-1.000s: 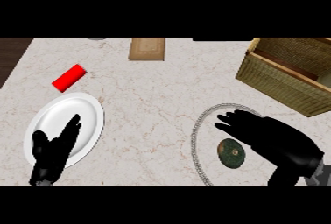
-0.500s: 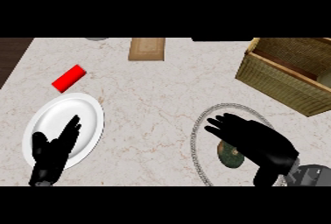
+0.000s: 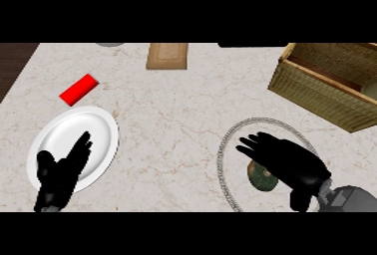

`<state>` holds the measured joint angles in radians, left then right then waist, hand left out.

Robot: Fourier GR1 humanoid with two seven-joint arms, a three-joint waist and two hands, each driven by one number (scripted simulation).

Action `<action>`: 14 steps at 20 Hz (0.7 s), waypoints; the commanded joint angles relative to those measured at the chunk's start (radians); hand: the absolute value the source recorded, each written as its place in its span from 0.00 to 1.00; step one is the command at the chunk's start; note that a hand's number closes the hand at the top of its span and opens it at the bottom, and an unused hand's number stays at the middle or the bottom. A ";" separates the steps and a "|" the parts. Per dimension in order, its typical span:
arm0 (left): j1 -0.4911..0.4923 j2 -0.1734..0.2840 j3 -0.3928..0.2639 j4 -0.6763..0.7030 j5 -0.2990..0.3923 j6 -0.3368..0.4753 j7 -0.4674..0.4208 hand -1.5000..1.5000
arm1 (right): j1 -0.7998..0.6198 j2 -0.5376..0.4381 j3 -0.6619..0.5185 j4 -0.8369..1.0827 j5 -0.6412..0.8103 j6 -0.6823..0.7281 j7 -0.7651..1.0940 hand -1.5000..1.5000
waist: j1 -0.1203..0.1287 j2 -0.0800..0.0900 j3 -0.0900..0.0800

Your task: Pick the squash from the placemat and place it in the basket

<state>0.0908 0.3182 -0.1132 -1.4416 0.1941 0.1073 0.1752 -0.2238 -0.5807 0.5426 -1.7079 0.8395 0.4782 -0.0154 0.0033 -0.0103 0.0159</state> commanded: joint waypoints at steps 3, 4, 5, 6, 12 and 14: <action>0.078 -0.018 -0.039 0.007 -0.023 -0.001 0.061 0.50 | -0.049 0.081 0.009 0.109 0.045 -0.027 -0.016 0.00 | 0.012 0.012 -0.015; 0.026 -0.021 -0.009 0.093 -0.017 -0.015 0.025 0.50 | -0.030 0.052 -0.011 0.057 0.029 0.002 -0.021 0.00 | -0.002 0.012 -0.016; 0.060 -0.009 -0.005 0.012 -0.001 -0.008 0.081 0.50 | 0.018 0.054 0.003 0.081 0.051 -0.060 -0.044 0.00 | 0.001 0.010 -0.015; 0.028 -0.023 0.002 0.083 -0.008 -0.020 0.025 0.50 | 0.020 0.034 0.006 0.118 0.073 -0.089 -0.087 0.00 | -0.002 0.012 -0.016; 0.022 -0.063 -0.035 0.015 -0.056 0.033 0.096 0.50 | 0.006 0.067 -0.023 0.126 0.083 -0.078 -0.096 0.00 | -0.001 0.011 -0.016; 0.043 -0.022 0.025 0.101 -0.019 -0.028 0.022 0.50 | 0.005 0.064 -0.015 0.169 0.098 -0.091 -0.114 1.00 | 0.001 0.013 -0.016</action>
<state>0.0921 0.2975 -0.1047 -1.4537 0.1619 0.1055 0.2006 -0.2117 -0.5071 0.5438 -1.5858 0.9283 0.3995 -0.0868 0.0023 -0.0099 0.0148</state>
